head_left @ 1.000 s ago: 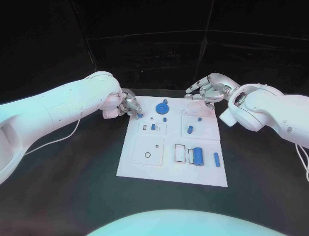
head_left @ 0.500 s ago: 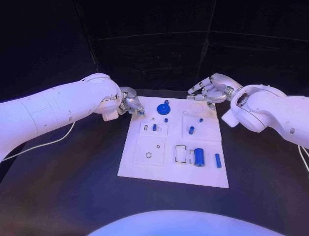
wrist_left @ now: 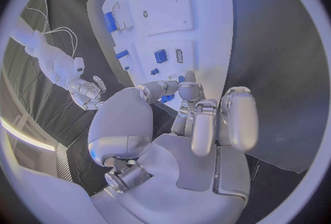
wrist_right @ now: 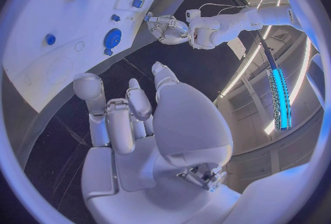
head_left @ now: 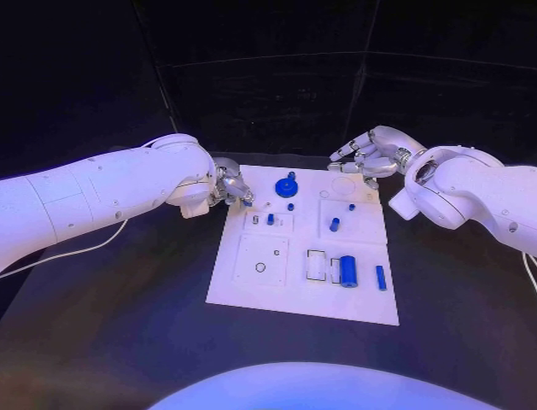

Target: Assemble the parts on the task board

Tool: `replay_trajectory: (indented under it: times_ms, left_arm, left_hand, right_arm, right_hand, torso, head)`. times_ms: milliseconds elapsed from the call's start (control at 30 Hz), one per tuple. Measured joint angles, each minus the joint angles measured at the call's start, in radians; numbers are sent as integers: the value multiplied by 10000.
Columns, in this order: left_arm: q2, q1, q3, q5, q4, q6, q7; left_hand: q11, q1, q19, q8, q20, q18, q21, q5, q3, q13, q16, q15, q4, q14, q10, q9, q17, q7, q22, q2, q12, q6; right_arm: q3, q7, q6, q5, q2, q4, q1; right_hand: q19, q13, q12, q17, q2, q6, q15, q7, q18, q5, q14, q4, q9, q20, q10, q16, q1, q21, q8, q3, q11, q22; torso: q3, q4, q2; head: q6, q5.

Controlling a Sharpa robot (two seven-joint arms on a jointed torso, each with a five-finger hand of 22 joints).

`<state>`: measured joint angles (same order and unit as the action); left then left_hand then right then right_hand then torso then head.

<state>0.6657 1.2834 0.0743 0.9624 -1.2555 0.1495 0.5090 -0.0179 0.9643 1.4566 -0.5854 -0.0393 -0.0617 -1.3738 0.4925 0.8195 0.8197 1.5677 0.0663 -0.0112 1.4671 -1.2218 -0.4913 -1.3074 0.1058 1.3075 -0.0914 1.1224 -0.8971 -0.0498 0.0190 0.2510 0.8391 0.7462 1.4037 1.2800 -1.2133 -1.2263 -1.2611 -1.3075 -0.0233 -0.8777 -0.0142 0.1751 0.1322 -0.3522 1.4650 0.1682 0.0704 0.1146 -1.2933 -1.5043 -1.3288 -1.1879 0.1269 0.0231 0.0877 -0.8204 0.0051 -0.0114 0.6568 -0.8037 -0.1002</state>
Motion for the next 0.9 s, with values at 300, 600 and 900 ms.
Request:
replay_trajectory:
  times_ms: [300, 600, 900]
  left_arm:
    - [-16, -13, 231, -81, -255, -203, 461]
    - [-155, -19, 281, -150, -315, -289, 679]
    - [-294, -21, 287, -186, -329, -347, 770]
  left_hand:
    - [90, -153, 19, -184, 19, -1, -62, -47, -136, 26, 0, 53, -136, -18, -120, -83, 0, -93, 0, -58, 0, -93]
    - [107, -164, 34, -238, 35, -1, -62, -51, -193, 30, 0, 53, -193, -18, -203, -139, 0, -148, 0, -68, 0, -147]
    - [107, -156, 34, -356, 34, -1, -62, -86, -304, 64, 0, 79, -303, 8, -210, -195, 0, -148, 0, -60, 46, -147]
  right_arm:
    - [-2, 1, -5, 0, -22, -22, 0]
    - [-3, 4, -14, 0, -33, -28, 0]
    - [-4, 5, -23, 0, -51, -35, 0]
  right_hand:
    - [0, 0, 0, 1, 0, 0, 0, 0, 0, 0, 0, 0, 0, 0, 0, 0, 0, 0, 0, 0, 0, 0]
    - [0, 0, 0, 1, 0, 0, 0, 0, 1, -39, 0, 0, 0, 0, 0, 0, 0, 0, 0, 0, 0, 0]
    - [0, 1, 0, 1, 0, 0, 0, 0, 0, -39, 0, 0, 0, 0, 0, 0, 0, 0, 0, 0, 0, 0]
  torso:
    - [1, 12, 10]
    - [-5, 16, 18]
    - [-12, 22, 20]
  head:
    - [-57, -19]
    - [-103, -4]
    - [-147, 22]
